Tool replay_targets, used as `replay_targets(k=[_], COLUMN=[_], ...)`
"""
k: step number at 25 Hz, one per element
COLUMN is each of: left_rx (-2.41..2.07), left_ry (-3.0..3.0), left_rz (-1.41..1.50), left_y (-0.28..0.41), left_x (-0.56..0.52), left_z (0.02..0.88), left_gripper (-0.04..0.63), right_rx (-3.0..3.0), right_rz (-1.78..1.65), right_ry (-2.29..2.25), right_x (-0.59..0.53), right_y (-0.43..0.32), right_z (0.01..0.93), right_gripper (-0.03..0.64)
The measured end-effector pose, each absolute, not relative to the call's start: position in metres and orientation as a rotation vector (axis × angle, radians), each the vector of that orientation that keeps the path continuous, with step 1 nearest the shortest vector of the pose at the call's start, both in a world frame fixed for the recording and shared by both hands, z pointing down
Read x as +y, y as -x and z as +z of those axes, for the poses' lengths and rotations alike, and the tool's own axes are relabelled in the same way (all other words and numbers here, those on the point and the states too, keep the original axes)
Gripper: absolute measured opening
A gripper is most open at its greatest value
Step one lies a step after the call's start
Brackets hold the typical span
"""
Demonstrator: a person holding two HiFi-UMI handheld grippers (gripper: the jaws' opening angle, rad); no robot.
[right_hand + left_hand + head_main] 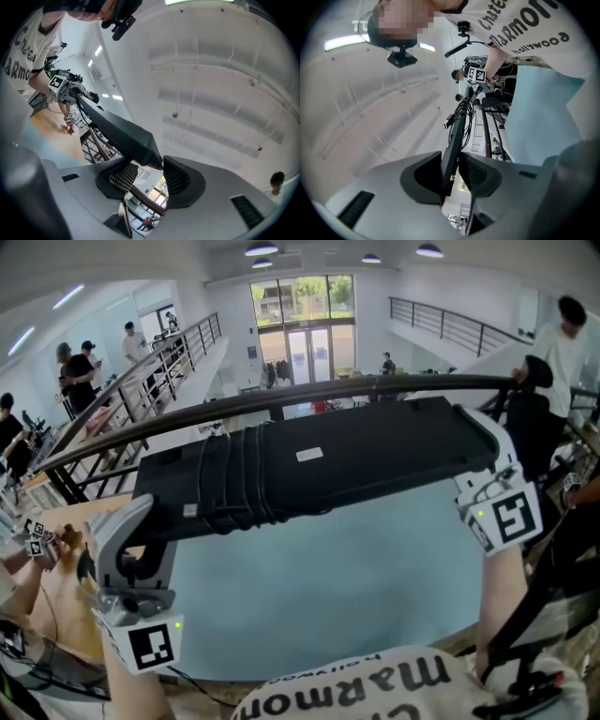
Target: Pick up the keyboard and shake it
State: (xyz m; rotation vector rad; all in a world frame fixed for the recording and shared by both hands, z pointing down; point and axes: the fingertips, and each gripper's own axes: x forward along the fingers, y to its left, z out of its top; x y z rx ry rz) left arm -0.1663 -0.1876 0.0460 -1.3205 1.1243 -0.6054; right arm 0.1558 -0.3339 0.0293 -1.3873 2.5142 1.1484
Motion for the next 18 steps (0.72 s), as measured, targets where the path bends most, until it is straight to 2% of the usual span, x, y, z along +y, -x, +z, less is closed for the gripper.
replay_targets(k=[10, 18], left_rx=[1.142, 1.101], left_ry=[1.432, 1.565], left_rz=[-0.702, -0.825], left_y=[0.172, 0.178], left_x=[-0.202, -0.211], left_z=[0.066, 0.145], left_gripper=[0.115, 0.115], right_rx=[2.69, 2.924], right_rz=[0.975, 0.617], right_ry=[1.404, 1.43], right_x=[-0.357, -0.376], right_y=[-0.145, -0.134], right_z=[0.067, 0.178], right_gripper=[0.19, 0.19])
